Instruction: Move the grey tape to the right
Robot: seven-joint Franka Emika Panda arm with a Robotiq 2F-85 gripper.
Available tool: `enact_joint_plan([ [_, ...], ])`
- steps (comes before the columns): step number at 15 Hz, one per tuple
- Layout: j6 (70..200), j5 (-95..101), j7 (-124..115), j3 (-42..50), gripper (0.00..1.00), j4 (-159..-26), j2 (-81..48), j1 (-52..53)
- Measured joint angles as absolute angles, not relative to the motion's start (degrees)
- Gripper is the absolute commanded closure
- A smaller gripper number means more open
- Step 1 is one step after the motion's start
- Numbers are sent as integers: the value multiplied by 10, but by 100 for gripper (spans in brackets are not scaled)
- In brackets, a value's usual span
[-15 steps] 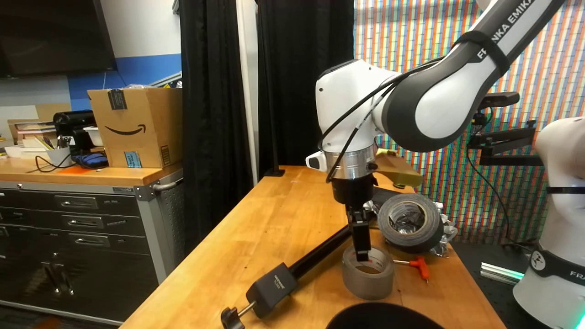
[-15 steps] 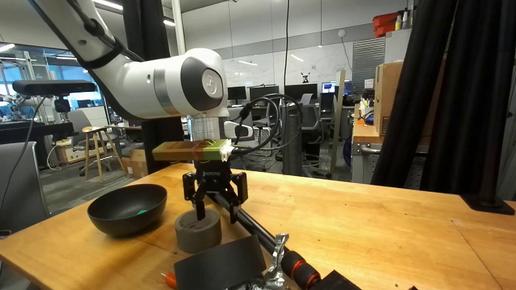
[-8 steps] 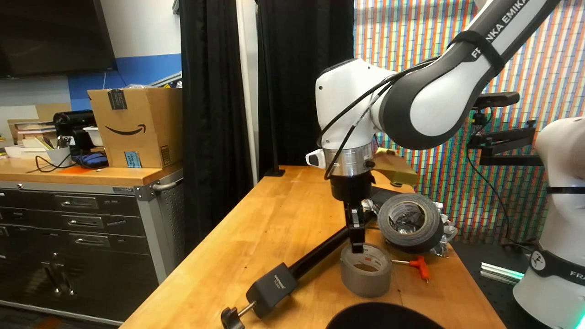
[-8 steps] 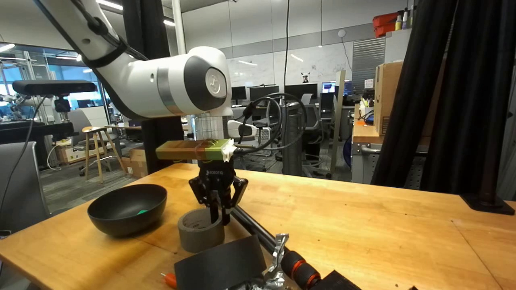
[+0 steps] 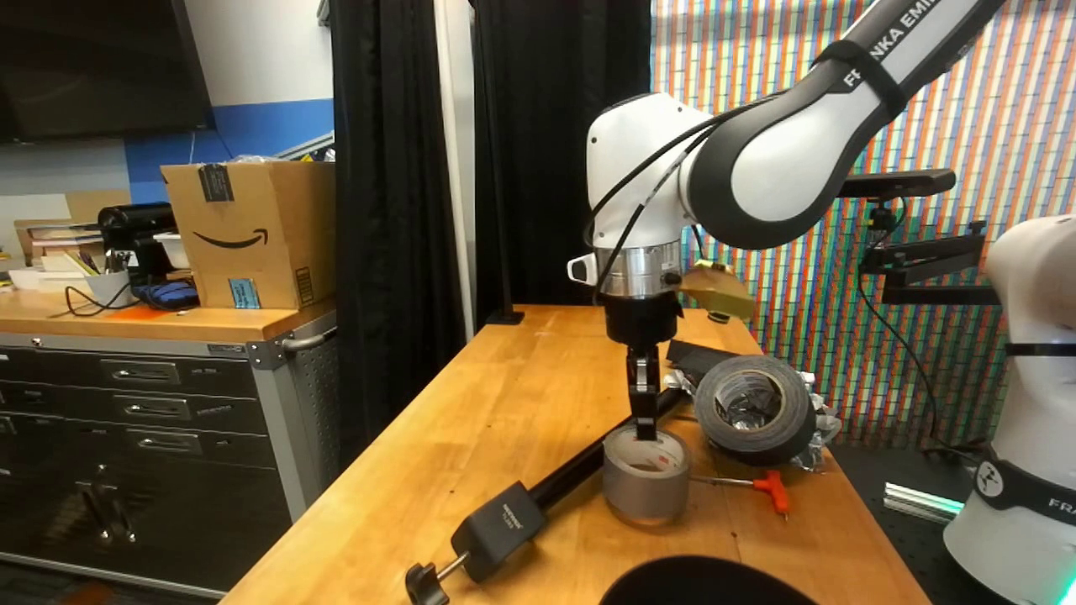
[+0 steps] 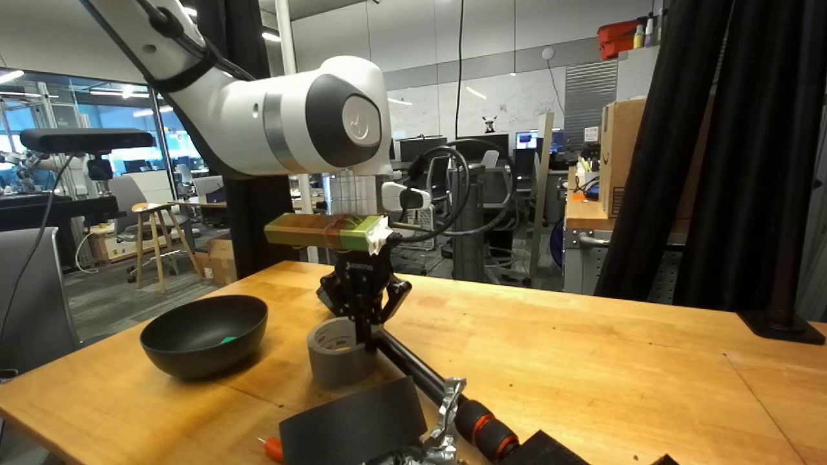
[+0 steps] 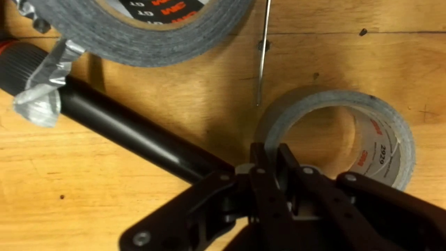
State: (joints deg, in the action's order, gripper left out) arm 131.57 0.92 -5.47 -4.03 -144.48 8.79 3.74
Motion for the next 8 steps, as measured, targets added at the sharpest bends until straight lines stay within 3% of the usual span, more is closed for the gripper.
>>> enact_joint_plan([
  [8,1309,31,-41,21,97,-1434,169,-26],
])
